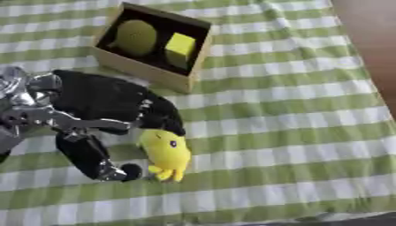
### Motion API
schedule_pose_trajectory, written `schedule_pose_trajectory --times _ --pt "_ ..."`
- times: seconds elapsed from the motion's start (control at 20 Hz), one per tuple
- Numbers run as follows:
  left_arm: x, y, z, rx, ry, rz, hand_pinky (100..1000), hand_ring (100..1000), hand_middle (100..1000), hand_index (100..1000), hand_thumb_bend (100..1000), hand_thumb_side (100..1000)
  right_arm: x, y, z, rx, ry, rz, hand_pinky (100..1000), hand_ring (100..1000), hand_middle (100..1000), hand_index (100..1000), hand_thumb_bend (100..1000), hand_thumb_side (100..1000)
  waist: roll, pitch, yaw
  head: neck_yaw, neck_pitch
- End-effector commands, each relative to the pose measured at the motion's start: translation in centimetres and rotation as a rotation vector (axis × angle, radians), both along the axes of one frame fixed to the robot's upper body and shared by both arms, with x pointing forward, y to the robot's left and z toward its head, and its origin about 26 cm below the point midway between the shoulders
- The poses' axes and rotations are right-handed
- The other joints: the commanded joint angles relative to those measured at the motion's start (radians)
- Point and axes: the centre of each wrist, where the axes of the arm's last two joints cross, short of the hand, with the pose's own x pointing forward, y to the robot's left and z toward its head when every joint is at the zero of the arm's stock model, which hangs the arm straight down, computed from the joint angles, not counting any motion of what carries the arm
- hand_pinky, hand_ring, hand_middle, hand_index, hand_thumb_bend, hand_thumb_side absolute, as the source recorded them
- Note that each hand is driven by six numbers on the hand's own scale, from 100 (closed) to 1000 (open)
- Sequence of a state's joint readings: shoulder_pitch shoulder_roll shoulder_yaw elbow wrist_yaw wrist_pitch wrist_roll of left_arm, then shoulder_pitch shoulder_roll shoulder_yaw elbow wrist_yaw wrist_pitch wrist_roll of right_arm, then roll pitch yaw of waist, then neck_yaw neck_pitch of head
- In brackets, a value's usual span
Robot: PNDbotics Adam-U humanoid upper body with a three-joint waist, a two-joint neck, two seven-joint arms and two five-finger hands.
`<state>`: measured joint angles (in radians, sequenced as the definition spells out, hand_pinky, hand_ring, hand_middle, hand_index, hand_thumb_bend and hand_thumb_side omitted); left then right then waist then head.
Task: Pick up objects on the table and place them in the box.
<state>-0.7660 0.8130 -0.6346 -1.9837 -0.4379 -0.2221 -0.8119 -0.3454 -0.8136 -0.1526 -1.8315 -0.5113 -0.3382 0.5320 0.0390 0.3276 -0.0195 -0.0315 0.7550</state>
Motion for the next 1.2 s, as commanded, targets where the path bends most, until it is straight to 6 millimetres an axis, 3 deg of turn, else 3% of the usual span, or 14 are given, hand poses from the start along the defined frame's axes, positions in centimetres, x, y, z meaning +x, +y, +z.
schedule_pose_trajectory --times 0.05,0.4,0.7,1.2 --pt "0.4 0.0 0.4 0.016 -0.037 0.029 918 985 891 983 273 292 -0.2 -0.1 0.9 -0.034 -0.019 -0.004 1000 1000 405 882 100 470 -0.006 -0.03 -0.002 0.003 -0.001" --pt "1.8 -0.4 -0.5 0.005 -0.053 0.077 910 983 884 983 281 234 -0.2 -0.1 0.8 -0.041 -0.016 -0.001 1000 1000 404 882 100 470 -0.006 -0.029 -0.005 0.003 -0.004" --pt "3.5 -0.4 -1.6 -0.015 -0.061 0.132 896 984 885 971 204 245 -0.2 -0.1 0.7 -0.041 -0.015 -0.002 1000 1000 404 883 100 470 -0.008 -0.027 -0.007 0.004 -0.003" --pt "4.7 -0.8 -2.9 0.152 -0.043 0.077 910 993 898 963 369 280 -0.7 -0.4 1.7 0.079 -0.037 -0.029 1000 1000 411 881 100 470 -0.006 -0.026 -0.017 -0.03 -0.002"
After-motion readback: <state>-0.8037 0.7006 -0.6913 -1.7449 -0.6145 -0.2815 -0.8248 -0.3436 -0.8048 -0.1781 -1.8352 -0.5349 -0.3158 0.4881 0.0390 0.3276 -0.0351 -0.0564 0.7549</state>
